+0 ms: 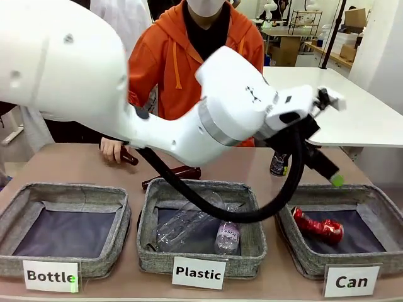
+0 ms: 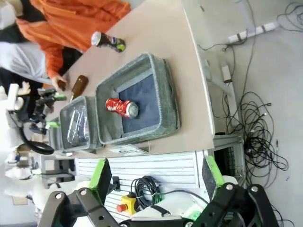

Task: Sort the can waste into the basket.
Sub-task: Pick up the can waste from the table and place it in the right Fabric basket.

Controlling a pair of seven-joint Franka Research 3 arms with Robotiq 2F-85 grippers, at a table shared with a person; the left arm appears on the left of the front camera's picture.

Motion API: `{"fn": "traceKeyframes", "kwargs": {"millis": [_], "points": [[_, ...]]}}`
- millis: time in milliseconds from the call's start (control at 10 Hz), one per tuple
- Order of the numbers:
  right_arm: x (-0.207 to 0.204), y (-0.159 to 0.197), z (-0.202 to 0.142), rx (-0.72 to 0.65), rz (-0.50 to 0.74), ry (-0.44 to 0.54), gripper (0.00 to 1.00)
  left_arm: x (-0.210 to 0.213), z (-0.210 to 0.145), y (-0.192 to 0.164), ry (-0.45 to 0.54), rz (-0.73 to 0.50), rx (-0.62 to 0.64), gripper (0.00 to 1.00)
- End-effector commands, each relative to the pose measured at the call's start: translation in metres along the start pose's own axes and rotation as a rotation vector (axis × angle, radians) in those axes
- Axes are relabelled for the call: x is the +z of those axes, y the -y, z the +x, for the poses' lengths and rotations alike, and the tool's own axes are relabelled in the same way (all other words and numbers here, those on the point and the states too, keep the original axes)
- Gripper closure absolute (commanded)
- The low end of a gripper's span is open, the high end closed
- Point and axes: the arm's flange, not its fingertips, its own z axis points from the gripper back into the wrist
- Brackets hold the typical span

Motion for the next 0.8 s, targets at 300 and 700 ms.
{"fn": "traceKeyframes", "kwargs": {"millis": [300,700], "points": [[-0.086,-0.094,-0.026,0.118,0.211,-0.184,0.00,0.102,-0.049,0.017,0.030,0.166,0.063,0.00],[-0.127,-0.129,-0.036,0.054,0.382,-0.260,0.00,0.152,-0.073,-0.013,0.069,0.305,0.132,0.00]]}}
